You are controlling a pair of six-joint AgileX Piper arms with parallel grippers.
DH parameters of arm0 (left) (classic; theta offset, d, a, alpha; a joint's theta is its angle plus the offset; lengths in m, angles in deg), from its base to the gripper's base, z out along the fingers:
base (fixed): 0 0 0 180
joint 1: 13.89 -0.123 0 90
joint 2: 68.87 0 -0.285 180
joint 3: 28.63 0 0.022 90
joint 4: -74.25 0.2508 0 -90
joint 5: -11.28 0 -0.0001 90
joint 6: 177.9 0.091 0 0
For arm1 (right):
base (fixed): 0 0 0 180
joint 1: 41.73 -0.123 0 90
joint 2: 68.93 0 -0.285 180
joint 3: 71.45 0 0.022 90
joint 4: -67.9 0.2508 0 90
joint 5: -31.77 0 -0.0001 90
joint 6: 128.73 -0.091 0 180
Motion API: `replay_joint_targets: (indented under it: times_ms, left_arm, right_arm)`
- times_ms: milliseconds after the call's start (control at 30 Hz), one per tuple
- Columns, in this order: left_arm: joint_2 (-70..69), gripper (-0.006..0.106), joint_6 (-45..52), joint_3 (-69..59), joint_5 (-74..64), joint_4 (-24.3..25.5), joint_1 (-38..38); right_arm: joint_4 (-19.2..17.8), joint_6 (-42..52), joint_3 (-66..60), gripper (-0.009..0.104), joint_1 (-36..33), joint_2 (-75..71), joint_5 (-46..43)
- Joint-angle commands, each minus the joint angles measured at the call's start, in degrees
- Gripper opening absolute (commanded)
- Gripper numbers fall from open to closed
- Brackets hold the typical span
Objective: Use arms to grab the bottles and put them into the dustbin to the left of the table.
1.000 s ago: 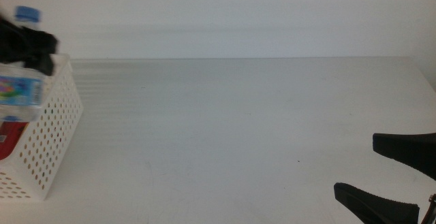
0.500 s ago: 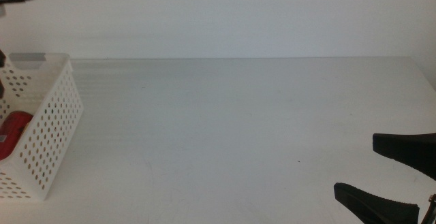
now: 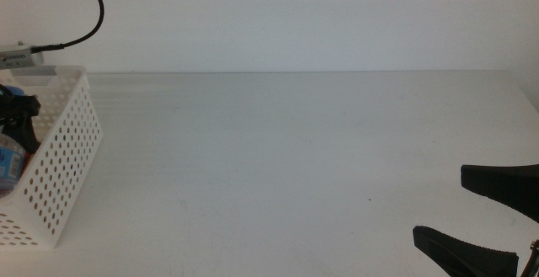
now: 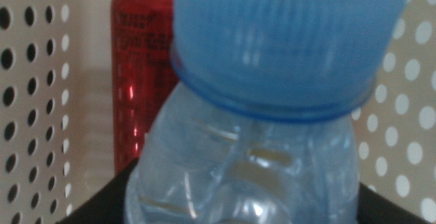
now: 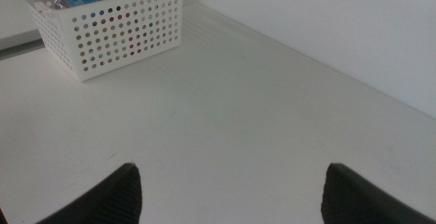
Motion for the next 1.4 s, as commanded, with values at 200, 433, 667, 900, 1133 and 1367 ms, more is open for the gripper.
replay_joint_targets:
  times_ms: [200, 433, 667, 900, 1133, 1367]
  left_arm:
    - [-3.3, 0.068, 3.3, 2.3, 0.9, -2.1, 0.0]
    - [-3.5, 0.09, 2.9, 2.3, -0.5, -4.9, 0.0]
    - [-8.7, 0.09, 1.3, 2.3, -1.8, -6.5, 0.4]
    - [-16.3, 0.09, 1.4, 2.3, 1.7, -9.2, 4.4]
    - [-22.4, 0.09, 1.4, 1.9, 4.3, -10.7, 11.1]
    - [-27.0, 0.09, 2.1, 1.9, 7.4, -11.1, 19.9]
  right_arm:
    - [-0.3, 0.3, 1.6, 0.082, -0.1, 0.0, -4.2]
    - [-0.3, 0.3, 1.6, 0.082, -0.1, 0.0, -4.2]
    - [-0.3, 0.3, 1.6, 0.082, -0.1, 0.0, -4.2]
    - [-0.3, 0.3, 1.6, 0.082, -0.1, 0.0, -4.2]
    - [-0.3, 0.3, 1.6, 0.082, -0.1, 0.0, -4.2]
    - [-0.3, 0.3, 1.6, 0.082, -0.1, 0.0, -4.2]
